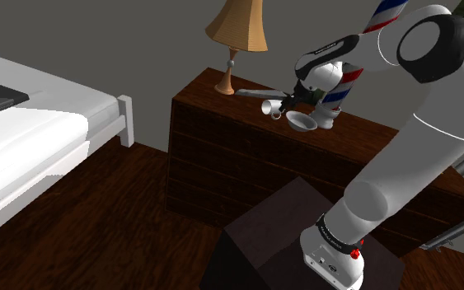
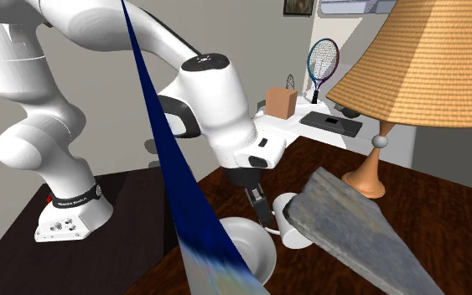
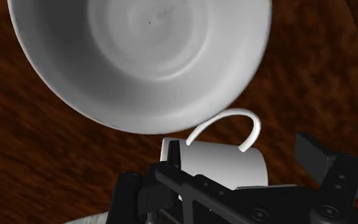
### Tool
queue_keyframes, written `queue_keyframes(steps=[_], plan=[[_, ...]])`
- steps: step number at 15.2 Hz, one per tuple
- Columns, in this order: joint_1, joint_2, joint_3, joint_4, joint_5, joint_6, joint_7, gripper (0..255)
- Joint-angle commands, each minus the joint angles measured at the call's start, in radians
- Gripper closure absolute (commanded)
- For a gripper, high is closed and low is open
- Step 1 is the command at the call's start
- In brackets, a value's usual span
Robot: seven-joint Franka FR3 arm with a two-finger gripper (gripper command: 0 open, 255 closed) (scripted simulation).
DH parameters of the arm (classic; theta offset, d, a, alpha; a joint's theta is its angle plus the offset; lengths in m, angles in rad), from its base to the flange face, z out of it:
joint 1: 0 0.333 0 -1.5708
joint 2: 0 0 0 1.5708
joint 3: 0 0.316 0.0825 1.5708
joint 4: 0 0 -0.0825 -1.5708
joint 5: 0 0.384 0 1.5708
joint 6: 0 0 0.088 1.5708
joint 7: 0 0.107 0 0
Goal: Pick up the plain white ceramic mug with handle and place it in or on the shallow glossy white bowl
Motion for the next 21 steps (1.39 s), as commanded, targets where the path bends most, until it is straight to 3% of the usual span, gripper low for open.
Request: queue_keyframes(steps=[1, 2, 10, 18, 19, 21], plan=[[-0.022, 0.069, -0.007, 0.056, 0.084, 0.015, -0.084, 0], [-0.035, 0.105, -0.005, 0.088, 0.124, 0.019, -0.120, 0], [-0.060, 0.209, 0.035, 0.119, 0.223, 0.077, -0.189, 0], [-0.060, 0.208, 0.035, 0.119, 0.223, 0.077, -0.189, 0], [-0.060, 0.208, 0.035, 0.119, 0.223, 0.077, -0.189, 255], [-0.060, 0.208, 0.035, 0.119, 0.223, 0.077, -0.189, 255]])
